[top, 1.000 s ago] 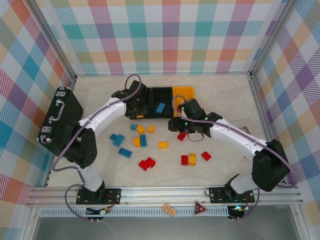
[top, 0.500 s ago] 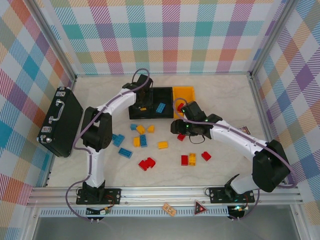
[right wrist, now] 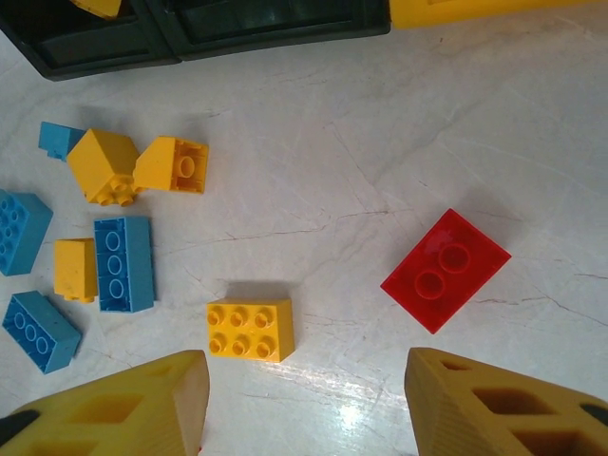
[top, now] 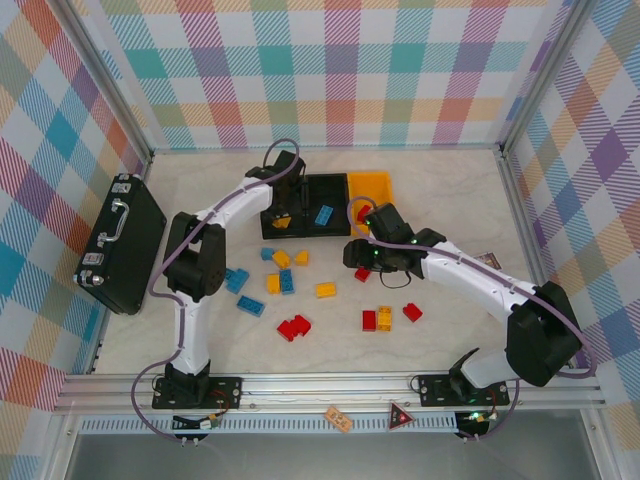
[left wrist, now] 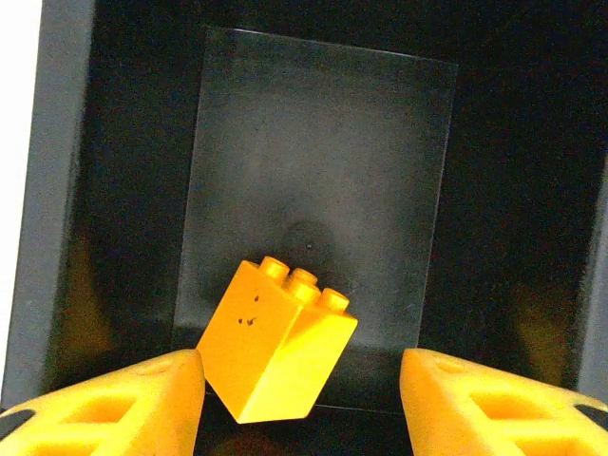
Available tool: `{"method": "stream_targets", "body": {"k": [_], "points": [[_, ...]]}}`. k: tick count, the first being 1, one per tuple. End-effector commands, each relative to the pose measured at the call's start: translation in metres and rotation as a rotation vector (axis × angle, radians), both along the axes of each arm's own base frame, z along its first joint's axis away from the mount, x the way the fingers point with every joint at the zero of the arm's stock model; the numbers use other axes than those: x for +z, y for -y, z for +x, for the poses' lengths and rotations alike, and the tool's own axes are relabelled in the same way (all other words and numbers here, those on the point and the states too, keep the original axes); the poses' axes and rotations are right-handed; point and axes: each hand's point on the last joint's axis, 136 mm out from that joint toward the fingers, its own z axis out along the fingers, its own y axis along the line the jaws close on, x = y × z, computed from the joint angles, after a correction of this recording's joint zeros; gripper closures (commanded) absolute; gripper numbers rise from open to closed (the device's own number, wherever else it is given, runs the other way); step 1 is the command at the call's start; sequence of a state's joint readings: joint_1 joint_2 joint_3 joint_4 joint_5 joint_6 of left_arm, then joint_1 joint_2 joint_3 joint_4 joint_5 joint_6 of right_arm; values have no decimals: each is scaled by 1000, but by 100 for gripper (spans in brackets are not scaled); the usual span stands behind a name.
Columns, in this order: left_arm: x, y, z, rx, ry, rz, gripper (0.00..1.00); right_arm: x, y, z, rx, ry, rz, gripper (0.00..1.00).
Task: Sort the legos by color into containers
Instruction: Place the lego in the container, then pick up the lego from the center of the table.
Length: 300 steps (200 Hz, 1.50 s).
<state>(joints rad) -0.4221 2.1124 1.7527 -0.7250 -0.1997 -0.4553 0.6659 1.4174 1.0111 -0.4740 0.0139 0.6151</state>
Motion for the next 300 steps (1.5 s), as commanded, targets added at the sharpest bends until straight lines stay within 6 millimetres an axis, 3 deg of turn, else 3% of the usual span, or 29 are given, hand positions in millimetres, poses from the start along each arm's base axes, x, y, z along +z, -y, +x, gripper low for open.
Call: {"method": "stream_targets", "body": {"k": [1, 38, 87, 122, 156, 230, 267, 300], "points": [[44, -1, -6, -5, 74, -57, 43, 4, 9, -2, -30, -3, -16, 42], [68, 7, -29, -56, 96, -130, 42, 0, 18, -4, -72, -39, -50, 40], [78, 37, -77, -185, 86, -290, 41, -15, 35, -2, -173, -109, -138, 34], [69, 59, -121, -287, 39, -393, 41, -27, 38, 6, -222, -156, -169, 33], [58, 67, -156, -331, 3, -425, 41, -45, 33, 14, -241, -211, -190, 33], [33, 56, -197, -310, -48, -430, 40, -89, 25, 27, -289, -307, -239, 35], [23, 51, -203, -290, -66, -424, 40, -104, 23, 27, -293, -339, -250, 47], [22, 53, -204, -289, -70, -422, 40, -96, 26, 27, -283, -313, -250, 65]]}}
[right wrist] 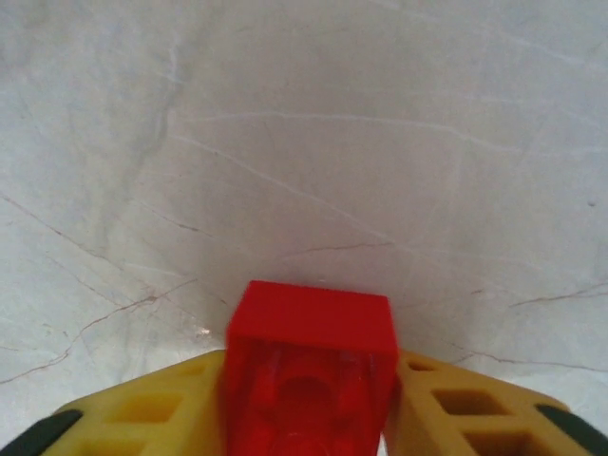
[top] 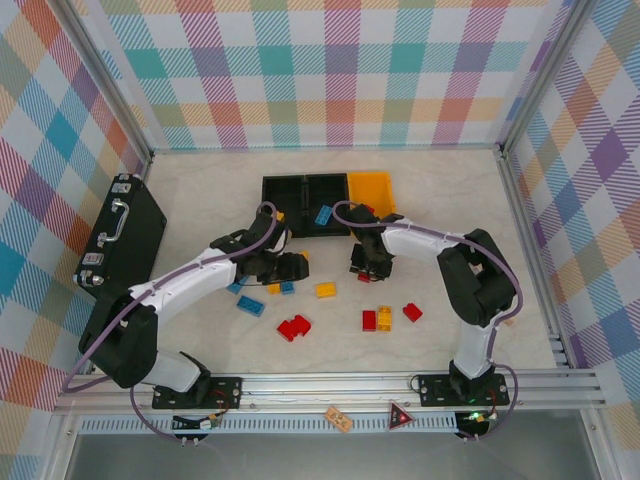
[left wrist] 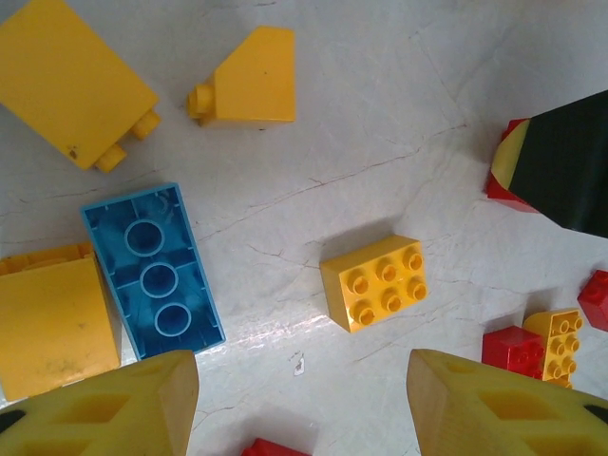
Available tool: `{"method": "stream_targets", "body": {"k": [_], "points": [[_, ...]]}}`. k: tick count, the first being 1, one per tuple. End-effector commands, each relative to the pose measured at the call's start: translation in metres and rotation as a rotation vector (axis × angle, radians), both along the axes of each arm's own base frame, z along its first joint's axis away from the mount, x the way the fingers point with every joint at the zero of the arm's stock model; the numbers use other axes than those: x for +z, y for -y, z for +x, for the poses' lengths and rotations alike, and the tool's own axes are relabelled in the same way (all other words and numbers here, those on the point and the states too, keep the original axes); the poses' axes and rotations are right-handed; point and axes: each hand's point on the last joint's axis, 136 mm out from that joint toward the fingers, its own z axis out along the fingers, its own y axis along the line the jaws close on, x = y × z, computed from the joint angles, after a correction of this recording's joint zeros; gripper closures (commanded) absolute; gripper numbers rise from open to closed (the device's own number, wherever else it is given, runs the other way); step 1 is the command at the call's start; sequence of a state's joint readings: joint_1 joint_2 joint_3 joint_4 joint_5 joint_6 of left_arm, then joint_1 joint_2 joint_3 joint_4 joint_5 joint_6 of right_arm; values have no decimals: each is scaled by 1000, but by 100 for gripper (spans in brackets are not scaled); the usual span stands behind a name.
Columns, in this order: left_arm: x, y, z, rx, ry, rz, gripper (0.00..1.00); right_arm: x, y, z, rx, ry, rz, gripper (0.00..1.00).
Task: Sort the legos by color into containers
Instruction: Pick up the lego from the center of the table, then place the lego in the container.
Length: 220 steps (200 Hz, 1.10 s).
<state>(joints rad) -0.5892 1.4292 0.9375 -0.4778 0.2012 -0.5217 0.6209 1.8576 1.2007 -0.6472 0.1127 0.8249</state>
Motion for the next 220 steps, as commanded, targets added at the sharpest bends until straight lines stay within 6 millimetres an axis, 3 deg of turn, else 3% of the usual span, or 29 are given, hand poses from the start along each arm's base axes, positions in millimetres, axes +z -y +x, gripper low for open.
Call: {"method": "stream_targets", "body": {"k": [1, 33, 70, 102, 168, 220], "points": [[7, 7, -2, -2, 17, -29, 40, 13, 1, 6, -4, 29, 12, 65], [7, 13, 0, -5, 17, -38, 41, 30, 4, 4, 21, 69, 18, 73], [11, 23, 1, -16, 24, -54, 41, 53, 9, 4, 60, 123, 17, 74], [14, 32, 0, -20, 27, -74, 41, 80, 12, 17, 107, 182, 0, 74], [15, 39, -9, -27, 33, -77, 41, 115, 22, 75, 128, 248, -20, 71], [12, 35, -13, -22, 32, -60, 41, 110, 29, 123, 119, 234, -82, 70]]}}
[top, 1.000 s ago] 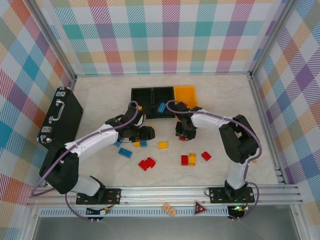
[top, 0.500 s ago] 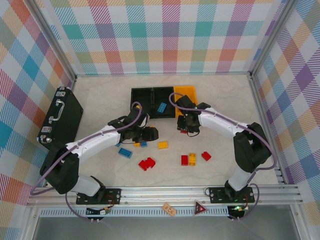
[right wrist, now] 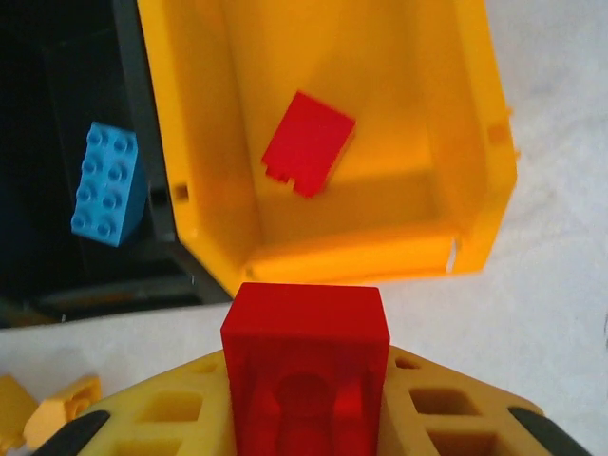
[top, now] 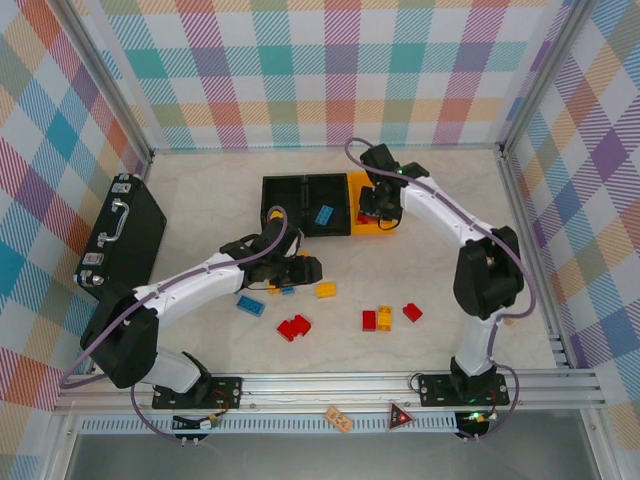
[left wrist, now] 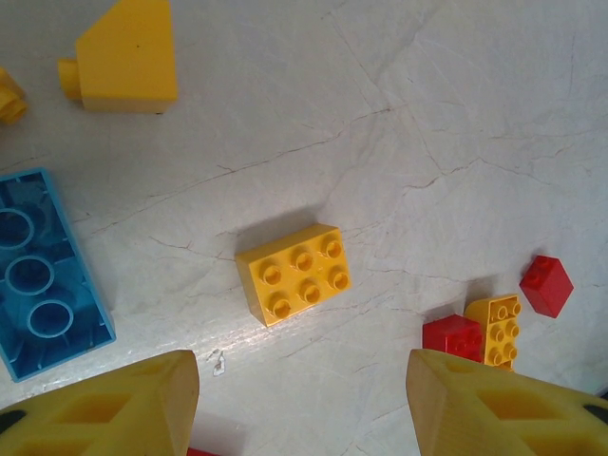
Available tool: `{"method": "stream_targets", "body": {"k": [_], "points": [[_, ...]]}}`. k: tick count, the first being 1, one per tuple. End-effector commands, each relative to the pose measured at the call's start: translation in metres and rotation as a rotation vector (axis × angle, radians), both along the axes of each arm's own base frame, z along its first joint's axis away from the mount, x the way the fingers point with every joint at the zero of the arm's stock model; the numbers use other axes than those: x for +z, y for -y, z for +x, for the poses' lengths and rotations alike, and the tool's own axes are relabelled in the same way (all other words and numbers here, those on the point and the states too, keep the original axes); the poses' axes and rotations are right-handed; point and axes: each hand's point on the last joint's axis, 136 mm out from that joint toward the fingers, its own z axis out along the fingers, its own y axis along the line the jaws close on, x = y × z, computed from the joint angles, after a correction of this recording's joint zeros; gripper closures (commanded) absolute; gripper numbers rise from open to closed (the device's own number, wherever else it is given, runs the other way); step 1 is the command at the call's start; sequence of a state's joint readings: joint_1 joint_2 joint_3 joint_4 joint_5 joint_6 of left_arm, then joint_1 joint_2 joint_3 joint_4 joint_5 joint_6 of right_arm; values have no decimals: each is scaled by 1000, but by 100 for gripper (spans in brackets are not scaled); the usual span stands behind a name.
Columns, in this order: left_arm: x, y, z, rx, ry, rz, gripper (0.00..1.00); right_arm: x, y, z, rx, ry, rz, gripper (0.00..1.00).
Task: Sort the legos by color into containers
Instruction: Place the lego in the container.
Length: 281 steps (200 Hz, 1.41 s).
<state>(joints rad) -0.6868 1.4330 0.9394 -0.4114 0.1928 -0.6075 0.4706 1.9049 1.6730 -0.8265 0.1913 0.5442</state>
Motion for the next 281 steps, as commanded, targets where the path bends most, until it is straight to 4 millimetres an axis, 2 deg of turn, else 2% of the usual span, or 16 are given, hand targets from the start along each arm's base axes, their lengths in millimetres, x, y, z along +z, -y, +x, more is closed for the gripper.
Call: {"method": "stream_targets", "body": {"k": [1, 42, 84, 152, 174, 209, 237, 262, 281], "points": [[5, 2, -2, 0, 15, -3, 41, -9, 10, 9, 13, -41, -72, 70], [1, 0, -4, 4, 9, 5, 41, -25, 17, 32, -7, -69, -150, 69], [-2, 0, -4, 0, 6, 11, 41, -40, 23, 44, -15, -81, -228, 67], [-6, 1, -4, -2, -1, 12, 41, -56, 23, 50, -20, -108, -259, 64], [-7, 0, -5, 1, -3, 13, 41, -57, 22, 49, -20, -111, -260, 59], [-5, -1, -4, 7, 5, 13, 41, -43, 17, 50, -8, -78, -256, 53], [1, -4, -1, 32, 28, 15, 41, -15, 11, 46, 7, -24, -226, 53], [8, -10, 2, 62, 55, 20, 40, 6, 8, 33, 25, 14, -182, 53], [10, -11, 1, 74, 58, 14, 40, 14, 6, 17, 40, 24, -136, 52]]}}
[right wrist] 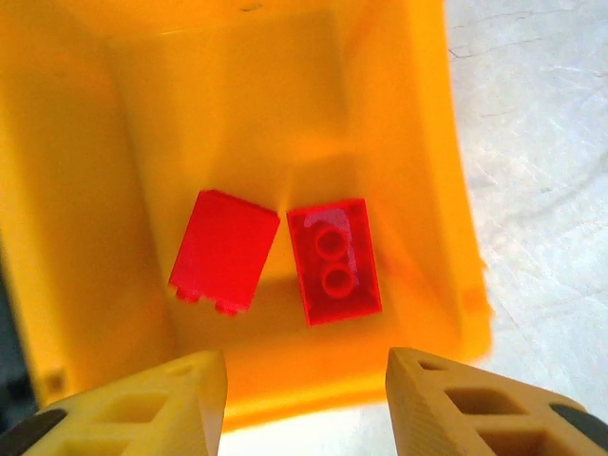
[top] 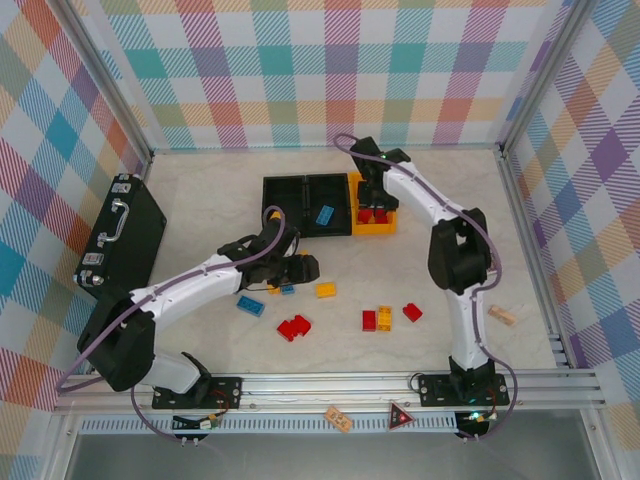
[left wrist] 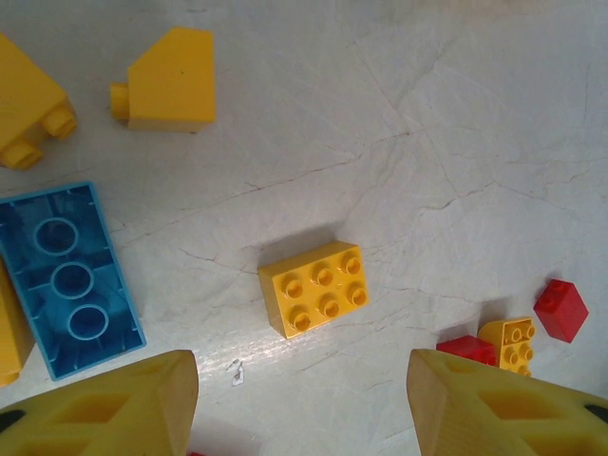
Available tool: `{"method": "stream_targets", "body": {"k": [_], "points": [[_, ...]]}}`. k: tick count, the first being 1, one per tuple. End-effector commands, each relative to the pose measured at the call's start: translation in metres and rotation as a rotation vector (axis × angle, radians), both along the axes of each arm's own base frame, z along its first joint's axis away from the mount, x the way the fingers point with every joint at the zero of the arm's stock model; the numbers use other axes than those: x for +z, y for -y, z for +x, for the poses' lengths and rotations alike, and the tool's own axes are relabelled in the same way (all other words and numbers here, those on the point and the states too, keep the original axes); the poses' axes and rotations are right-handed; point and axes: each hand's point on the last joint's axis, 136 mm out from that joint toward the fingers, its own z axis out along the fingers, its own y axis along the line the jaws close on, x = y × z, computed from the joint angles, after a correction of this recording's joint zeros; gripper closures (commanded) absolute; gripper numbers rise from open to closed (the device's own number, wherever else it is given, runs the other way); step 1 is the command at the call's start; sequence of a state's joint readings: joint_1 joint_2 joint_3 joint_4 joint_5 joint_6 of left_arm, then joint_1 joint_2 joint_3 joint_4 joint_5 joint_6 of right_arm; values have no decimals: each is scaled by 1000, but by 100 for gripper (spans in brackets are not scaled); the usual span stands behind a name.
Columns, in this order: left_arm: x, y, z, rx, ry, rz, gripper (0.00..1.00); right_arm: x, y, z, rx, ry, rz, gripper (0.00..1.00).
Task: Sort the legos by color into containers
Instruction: Place the lego in the container, then pick up the lego from the center of the table.
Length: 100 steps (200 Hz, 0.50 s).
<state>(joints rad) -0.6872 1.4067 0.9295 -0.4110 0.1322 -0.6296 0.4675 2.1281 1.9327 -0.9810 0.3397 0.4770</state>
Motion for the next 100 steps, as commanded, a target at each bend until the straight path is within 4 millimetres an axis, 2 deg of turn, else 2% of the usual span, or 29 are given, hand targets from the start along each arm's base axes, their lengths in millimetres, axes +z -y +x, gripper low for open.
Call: {"method": "stream_targets", "body": {"k": [1, 32, 68, 100], "points": [[6, -2, -4, 21, 23, -7, 40, 37, -7, -17, 42, 62, 70, 52], [5, -7, -9, 31, 12, -1, 40, 38, -9, -50, 65, 47, 127, 50], [3, -24, -18, 63, 0, 45, 39, 36, -16, -88, 112, 34, 218, 45], [3, -41, -29, 92, -13, 85, 38, 31, -33, -116, 165, -5, 303, 44]]}}
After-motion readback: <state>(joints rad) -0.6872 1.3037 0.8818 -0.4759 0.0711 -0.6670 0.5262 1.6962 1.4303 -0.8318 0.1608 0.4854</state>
